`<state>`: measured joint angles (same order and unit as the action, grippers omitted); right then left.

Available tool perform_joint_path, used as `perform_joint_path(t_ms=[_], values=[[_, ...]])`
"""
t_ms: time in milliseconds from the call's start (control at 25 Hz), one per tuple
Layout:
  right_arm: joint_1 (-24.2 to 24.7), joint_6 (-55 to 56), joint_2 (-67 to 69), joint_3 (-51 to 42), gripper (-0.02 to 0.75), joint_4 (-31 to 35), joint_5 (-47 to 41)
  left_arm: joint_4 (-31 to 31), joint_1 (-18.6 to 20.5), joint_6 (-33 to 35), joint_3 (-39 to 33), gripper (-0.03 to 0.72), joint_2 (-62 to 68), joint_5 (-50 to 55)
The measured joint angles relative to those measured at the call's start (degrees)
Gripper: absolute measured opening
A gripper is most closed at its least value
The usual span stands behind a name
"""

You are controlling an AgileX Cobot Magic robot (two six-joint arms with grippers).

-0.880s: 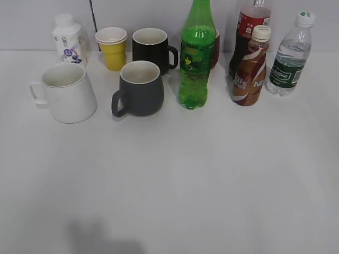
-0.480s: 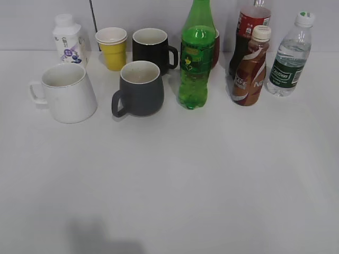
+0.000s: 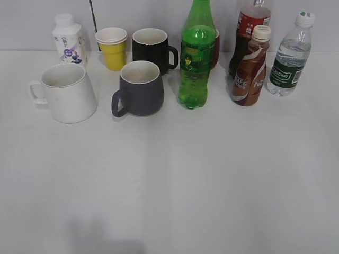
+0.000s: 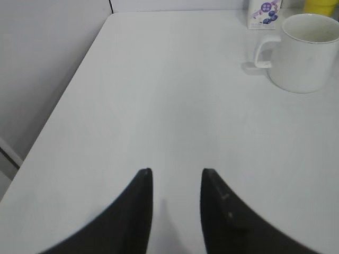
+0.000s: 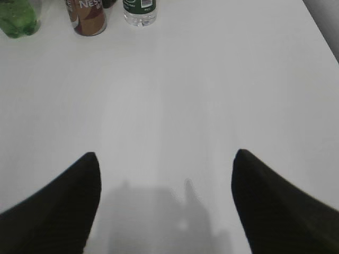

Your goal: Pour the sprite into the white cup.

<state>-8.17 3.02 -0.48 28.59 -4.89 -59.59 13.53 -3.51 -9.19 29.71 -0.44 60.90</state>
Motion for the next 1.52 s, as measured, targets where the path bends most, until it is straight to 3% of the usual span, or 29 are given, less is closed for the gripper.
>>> perform_joint_path(t_ms=[560, 640, 760, 960, 1080, 1520], values=[[0.0, 0.0, 0.0, 0.0, 0.574, 0.0, 0.0, -2.2, 0.1, 0.0, 0.4, 0.245, 0.0, -0.8], [0.0, 0.0, 0.0, 0.0, 0.574, 0.0, 0.0, -5.8, 0.0, 0.0, 1.2, 0.245, 0.3, -8.3], [0.0, 0.0, 0.0, 0.0, 0.574, 0.0, 0.0, -8.9, 0.0, 0.0, 0.4, 0.245, 3.1, -28.2], [0.0, 0.0, 0.0, 0.0, 0.574, 0.0, 0.0, -3.5, 0.0, 0.0, -3.8, 0.245, 13.8, -62.9], [0.0, 0.0, 0.0, 0.0, 0.574, 0.0, 0.0, -2.0, 0.0, 0.0, -4.4, 0.245, 23.8, -76.1], [0.0, 0.0, 0.0, 0.0, 0.574, 0.8, 0.0, 1.1, 0.0, 0.0, -5.0, 0.245, 66.4, -88.9]])
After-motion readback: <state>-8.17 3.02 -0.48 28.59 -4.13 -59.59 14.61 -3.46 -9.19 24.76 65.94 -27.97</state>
